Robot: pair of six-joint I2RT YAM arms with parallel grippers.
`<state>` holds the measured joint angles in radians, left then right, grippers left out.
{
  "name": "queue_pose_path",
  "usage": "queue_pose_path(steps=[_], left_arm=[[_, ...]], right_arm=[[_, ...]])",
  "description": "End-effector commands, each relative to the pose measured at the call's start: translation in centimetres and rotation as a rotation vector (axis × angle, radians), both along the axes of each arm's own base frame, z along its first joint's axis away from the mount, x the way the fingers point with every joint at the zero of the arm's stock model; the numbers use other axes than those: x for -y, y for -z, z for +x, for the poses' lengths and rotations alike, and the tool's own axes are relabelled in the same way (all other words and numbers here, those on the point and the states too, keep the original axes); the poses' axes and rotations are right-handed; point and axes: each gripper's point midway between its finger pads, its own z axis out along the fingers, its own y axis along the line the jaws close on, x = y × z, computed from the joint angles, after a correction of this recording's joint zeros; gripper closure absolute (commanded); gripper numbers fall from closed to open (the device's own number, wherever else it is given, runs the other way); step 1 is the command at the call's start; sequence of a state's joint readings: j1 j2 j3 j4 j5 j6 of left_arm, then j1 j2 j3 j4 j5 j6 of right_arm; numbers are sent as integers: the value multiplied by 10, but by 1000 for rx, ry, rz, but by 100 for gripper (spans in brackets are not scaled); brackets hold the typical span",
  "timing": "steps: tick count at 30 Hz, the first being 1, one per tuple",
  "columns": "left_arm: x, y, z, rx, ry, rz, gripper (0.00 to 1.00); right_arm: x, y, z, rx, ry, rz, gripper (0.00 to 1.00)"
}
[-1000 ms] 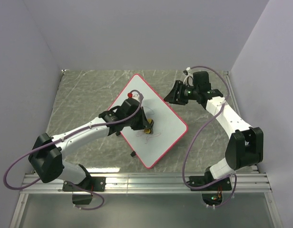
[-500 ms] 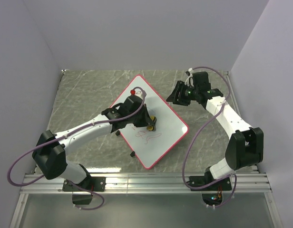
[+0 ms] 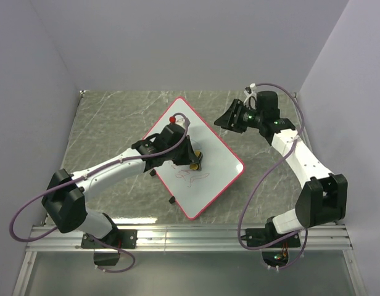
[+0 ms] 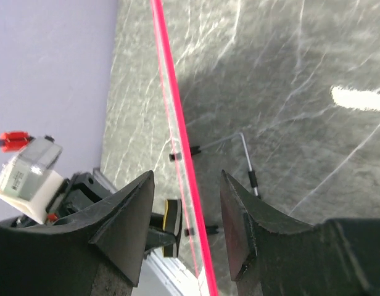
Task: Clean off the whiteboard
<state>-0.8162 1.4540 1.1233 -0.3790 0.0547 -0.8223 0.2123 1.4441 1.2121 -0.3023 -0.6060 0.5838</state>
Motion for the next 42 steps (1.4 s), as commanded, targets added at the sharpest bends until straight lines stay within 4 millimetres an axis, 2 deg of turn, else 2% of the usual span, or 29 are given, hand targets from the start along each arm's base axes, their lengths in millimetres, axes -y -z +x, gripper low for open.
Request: queue_pose_path(steps=[1, 9, 13, 14, 15, 17, 18, 23, 24, 26, 28, 31, 33, 34, 35, 38, 41, 42], left_arm=[[10, -21, 6, 54, 29, -27, 100], [15, -27, 11, 75, 42, -22, 100], [18, -26, 14, 77, 49, -20, 100], [20, -27, 15, 82, 50, -26, 100], [21, -25, 17, 79, 49, -22, 100], [25, -26, 20, 88, 50, -33, 100], [27, -23, 22, 87, 50, -32, 100], [36, -11, 32, 103, 49, -58, 100], [39, -10, 35, 114, 47, -69, 100], [40, -8, 39, 128, 39, -73, 100], [34, -5, 50, 138, -2, -72, 100], [8, 12, 69, 123, -91, -31, 100], [-17, 22, 86, 114, -155, -18, 100], [-30, 35, 87, 94, -180, 2, 100], [-50, 42, 100, 86, -231, 12, 100], [-83, 70, 112, 31, -291, 38, 100], [-86, 80, 115, 10, -261, 58, 100], [-79, 77, 112, 12, -213, 47, 100]], right_arm=[[-14, -7, -10, 25, -73, 47, 45], [-33, 26, -27, -51, -155, -5, 45], [-35, 38, -33, -77, -167, -18, 47], [-35, 38, -35, -76, -171, -19, 50], [-35, 40, -36, -83, -173, -20, 58], [-35, 41, -39, -84, -182, -27, 69], [-34, 43, -41, -93, -185, -32, 78], [-32, 39, -46, -98, -209, -55, 92], [-32, 36, -48, -98, -220, -56, 97], [-32, 35, -50, -101, -232, -57, 100], [-34, 32, -54, -98, -251, -48, 100], [-35, 31, -60, -102, -268, -38, 100], [-35, 34, -65, -110, -276, -33, 100], [-34, 36, -66, -112, -276, -35, 100], [-34, 39, -68, -119, -276, -40, 100], [-34, 40, -71, -122, -282, -41, 100], [-35, 41, -71, -127, -286, -41, 100], [-36, 42, -70, -127, -287, -43, 100]])
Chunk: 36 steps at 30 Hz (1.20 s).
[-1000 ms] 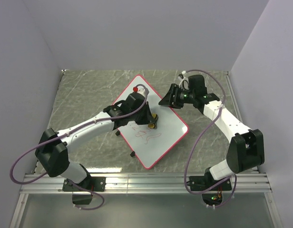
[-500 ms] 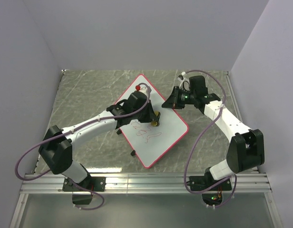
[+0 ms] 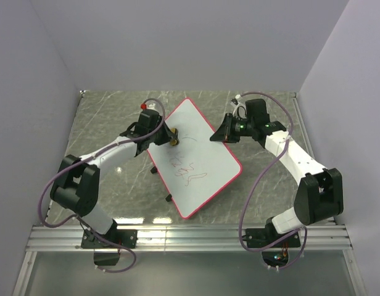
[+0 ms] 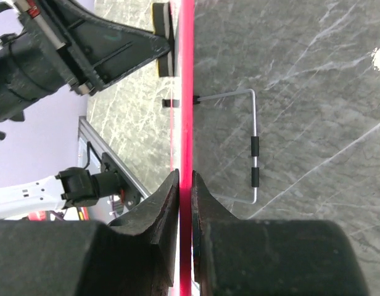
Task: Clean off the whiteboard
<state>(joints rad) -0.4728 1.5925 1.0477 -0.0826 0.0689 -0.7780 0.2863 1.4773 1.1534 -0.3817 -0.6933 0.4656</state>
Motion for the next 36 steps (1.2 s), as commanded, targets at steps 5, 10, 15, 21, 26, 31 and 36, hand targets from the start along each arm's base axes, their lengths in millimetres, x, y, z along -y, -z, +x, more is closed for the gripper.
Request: queue_pose_path(steps=[5, 10, 15, 21, 26, 31, 36], left_arm=[[80, -1, -52, -3, 343, 97, 100], [144, -38, -106, 31, 583, 55, 100], [153, -42, -138, 1, 589, 1, 100], [106, -6, -98, -50, 397, 84, 100], [27, 12, -20, -94, 161, 74, 100], [-24, 32, 22, -144, 67, 92, 100], [-46, 63, 21, -232, 42, 104, 100]], right_arm=[[-12, -5, -20, -24, -83, 10, 100], [-16, -7, -15, -16, -88, 8, 100], [-17, -6, -13, -16, -87, 5, 100], [-16, -6, -17, -13, -97, 5, 100], [-14, -8, -25, -10, -112, -1, 100], [-15, -6, -32, -11, -124, -4, 100], [-16, -6, -31, -6, -127, -9, 100]])
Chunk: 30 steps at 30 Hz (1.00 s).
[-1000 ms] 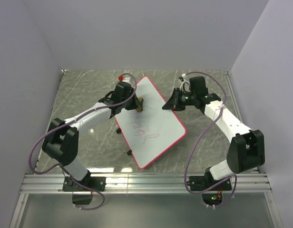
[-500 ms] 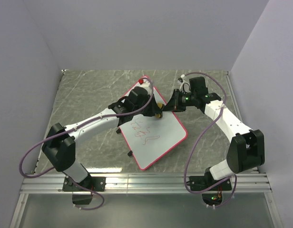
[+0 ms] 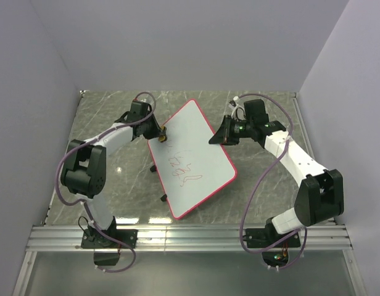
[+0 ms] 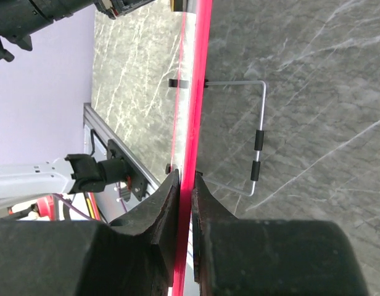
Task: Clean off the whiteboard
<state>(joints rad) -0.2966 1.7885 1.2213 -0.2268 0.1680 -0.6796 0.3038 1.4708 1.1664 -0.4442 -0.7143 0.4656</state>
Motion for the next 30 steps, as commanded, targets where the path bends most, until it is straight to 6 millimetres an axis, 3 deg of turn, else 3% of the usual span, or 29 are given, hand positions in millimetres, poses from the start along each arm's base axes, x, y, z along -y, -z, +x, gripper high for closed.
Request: queue_pose_path(steps=[1, 4, 7, 9, 11, 12, 14, 15, 19, 24, 27, 30], left_arm=[[6, 30, -29, -110, 75, 34, 100], [5, 31, -35, -118, 71, 27, 100], [11, 13, -31, -79, 85, -3, 100], [20, -12, -19, -19, 111, -17, 100], [32, -22, -17, -8, 158, -10, 100], [40, -41, -7, 32, 174, -15, 100], [50, -42, -5, 17, 202, 14, 100], [55, -54, 3, 44, 206, 12, 100], [70, -50, 3, 11, 233, -16, 100], [72, -37, -5, -17, 217, -9, 100], [56, -28, -7, -44, 164, -1, 100], [26, -9, -9, -104, 89, 18, 100]], right_arm=[[-11, -6, -15, 46, -94, -6, 100], [-13, -8, -13, 54, -98, -4, 100], [-15, -8, -11, 54, -103, -1, 100], [-15, -6, -11, 51, -104, -2, 100], [-16, -4, -12, 45, -108, -3, 100], [-17, -4, -12, 48, -112, -3, 100], [-17, -1, -11, 42, -111, -7, 100], [-18, -1, -12, 37, -115, -6, 100], [-19, -1, -10, 42, -114, -12, 100], [-19, -2, -9, 46, -116, -12, 100], [-18, -2, -9, 49, -115, -16, 100], [-17, -2, -11, 51, -114, -19, 100]])
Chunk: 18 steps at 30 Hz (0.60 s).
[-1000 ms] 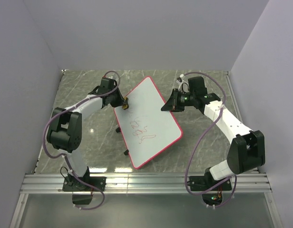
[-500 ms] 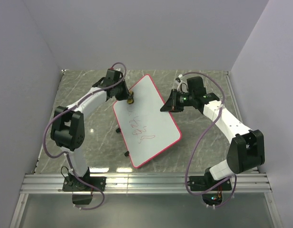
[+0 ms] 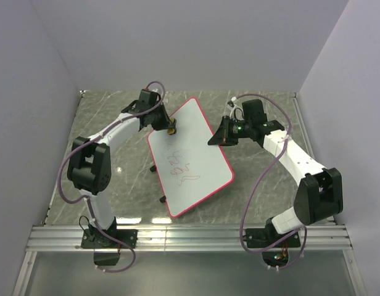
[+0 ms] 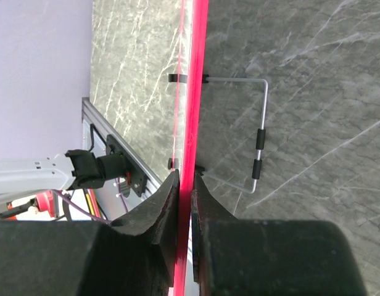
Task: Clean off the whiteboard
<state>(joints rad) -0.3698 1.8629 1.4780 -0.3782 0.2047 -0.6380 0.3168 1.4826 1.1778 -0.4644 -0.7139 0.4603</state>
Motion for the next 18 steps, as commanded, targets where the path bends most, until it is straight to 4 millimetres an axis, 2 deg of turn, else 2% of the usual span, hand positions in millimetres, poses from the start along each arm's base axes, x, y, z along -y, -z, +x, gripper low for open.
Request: queue_pose_path(steps=[1, 3, 5, 9, 10, 11, 12, 14, 15, 16, 18], left_arm=[[-36, 44, -27, -170, -67, 58, 100], [-52, 63, -38, -218, -86, 115, 100], [-60, 81, -54, -263, -69, 149, 100], [-50, 84, -82, -265, 11, 126, 100], [-40, 76, -91, -243, 50, 125, 100], [-35, 80, -102, -250, 71, 132, 100], [-26, 69, -109, -222, 98, 112, 100], [3, 62, -127, -185, 171, 74, 100], [15, 49, -132, -150, 195, 45, 100], [35, 43, -146, -144, 235, 18, 100], [59, 24, -150, -96, 264, -29, 100]], right_arm=[[-12, -4, -8, 69, -97, -11, 100], [-12, -4, -9, 69, -96, -10, 100], [-13, -3, -10, 69, -100, -11, 100], [-13, -4, -8, 71, -97, -9, 100], [-13, -5, -7, 69, -94, -8, 100], [-13, -5, -7, 72, -95, -9, 100], [-14, -7, -6, 73, -94, -8, 100], [-14, -7, -6, 70, -96, -3, 100], [-15, -7, -5, 69, -94, -2, 100], [-16, -6, -5, 66, -96, 0, 100], [-18, -7, -5, 66, -98, 3, 100]])
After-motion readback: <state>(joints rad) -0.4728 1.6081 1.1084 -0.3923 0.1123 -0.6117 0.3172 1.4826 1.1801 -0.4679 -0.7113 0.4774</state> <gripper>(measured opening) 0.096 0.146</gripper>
